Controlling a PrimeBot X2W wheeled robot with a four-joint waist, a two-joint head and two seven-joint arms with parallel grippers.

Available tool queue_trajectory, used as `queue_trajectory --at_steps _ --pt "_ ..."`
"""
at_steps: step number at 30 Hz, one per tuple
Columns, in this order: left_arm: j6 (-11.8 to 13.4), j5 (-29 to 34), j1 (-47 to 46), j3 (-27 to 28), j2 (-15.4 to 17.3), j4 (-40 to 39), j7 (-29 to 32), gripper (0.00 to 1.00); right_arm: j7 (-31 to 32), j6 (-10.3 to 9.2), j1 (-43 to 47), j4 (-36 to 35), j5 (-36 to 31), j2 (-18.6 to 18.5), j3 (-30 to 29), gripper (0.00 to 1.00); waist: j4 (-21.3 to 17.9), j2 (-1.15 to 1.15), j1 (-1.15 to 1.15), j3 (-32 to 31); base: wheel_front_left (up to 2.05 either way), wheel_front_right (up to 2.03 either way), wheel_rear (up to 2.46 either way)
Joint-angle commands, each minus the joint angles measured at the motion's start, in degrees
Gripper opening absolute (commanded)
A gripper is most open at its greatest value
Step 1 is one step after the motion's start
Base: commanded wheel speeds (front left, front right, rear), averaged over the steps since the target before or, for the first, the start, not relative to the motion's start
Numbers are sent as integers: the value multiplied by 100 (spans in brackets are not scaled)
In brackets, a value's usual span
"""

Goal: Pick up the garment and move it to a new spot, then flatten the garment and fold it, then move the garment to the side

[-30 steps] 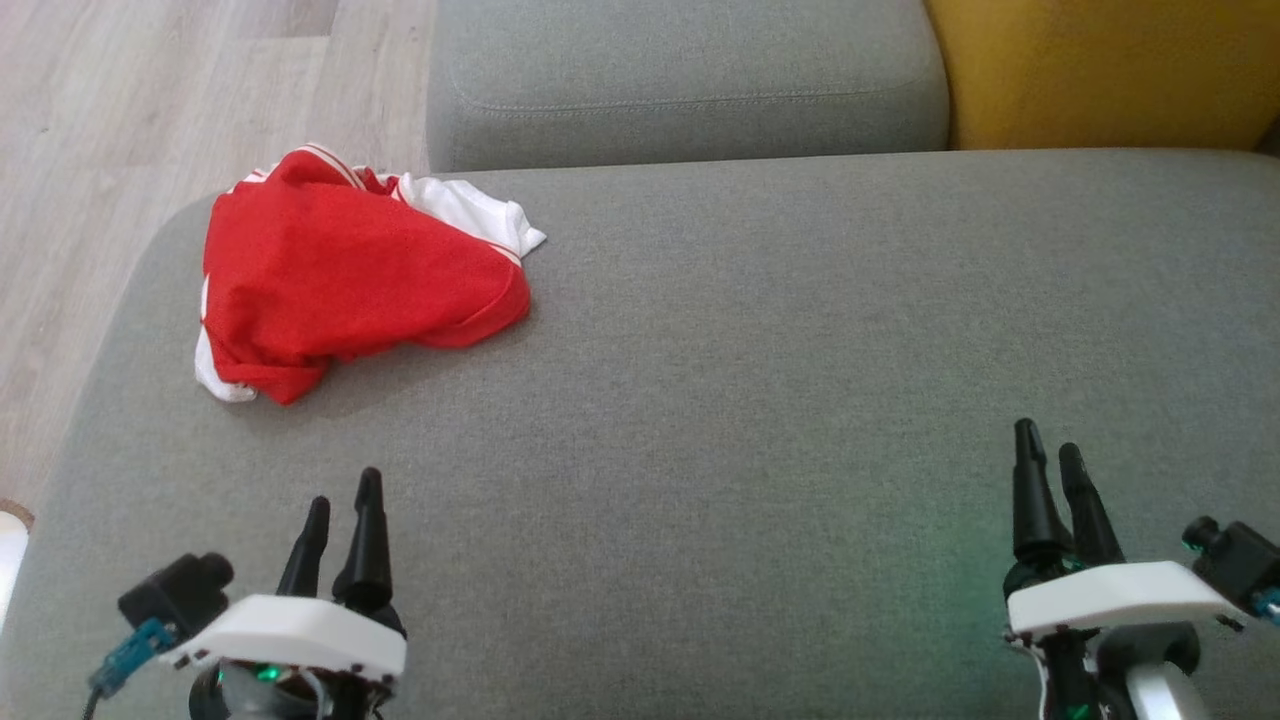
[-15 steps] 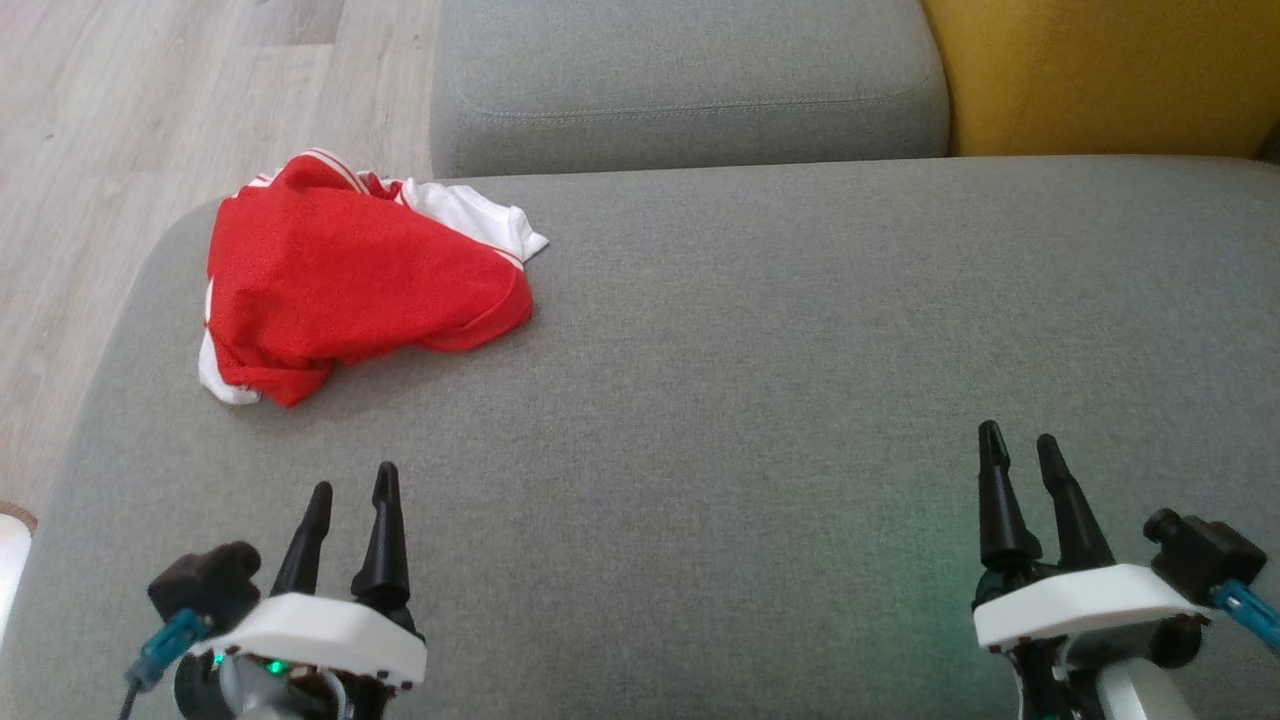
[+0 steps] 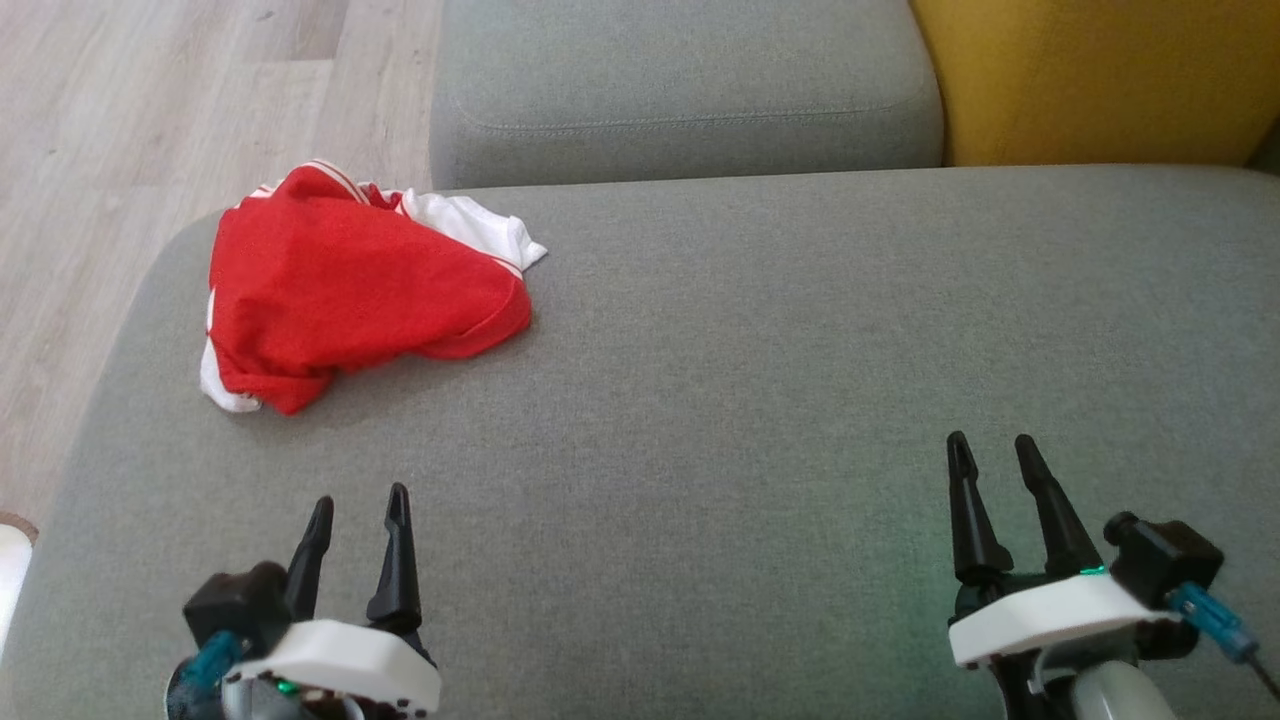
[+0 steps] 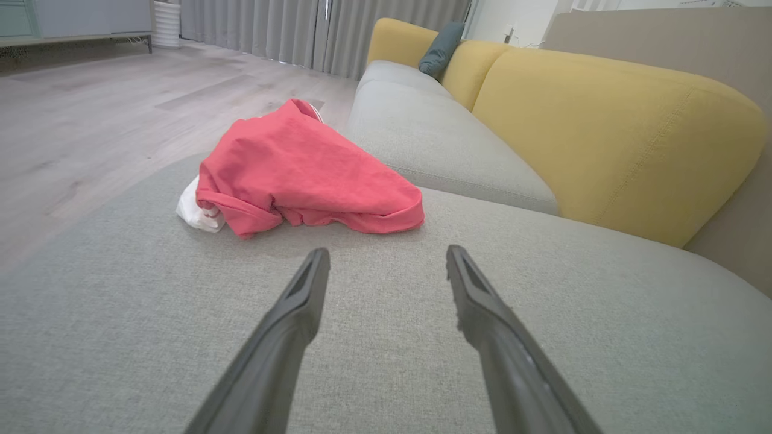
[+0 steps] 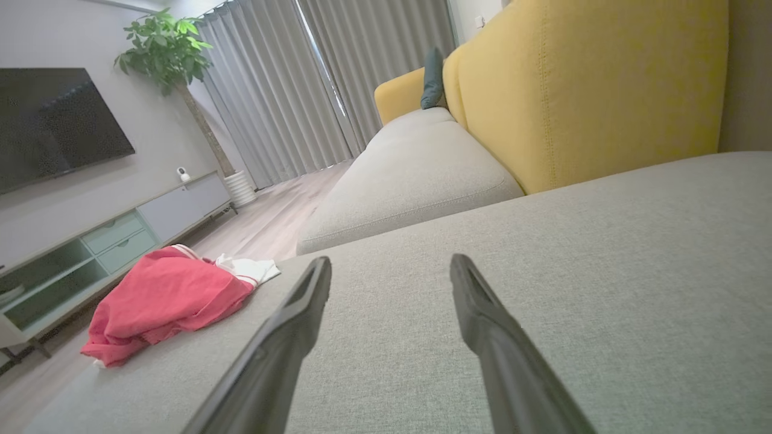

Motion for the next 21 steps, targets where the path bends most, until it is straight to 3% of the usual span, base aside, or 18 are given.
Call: queue_trajectory --at_steps 1,21 --pt "52 222 -151 102 74 -235 -95 100 -127 36 -124 -156 -238 -45 130 100 2 0 0 -9 0 0 0" --pt "162 1432 -10 67 39 -273 -430 100 -465 43 -153 -116 -1614 -52 255 100 9 0 0 -39 0 0 0"
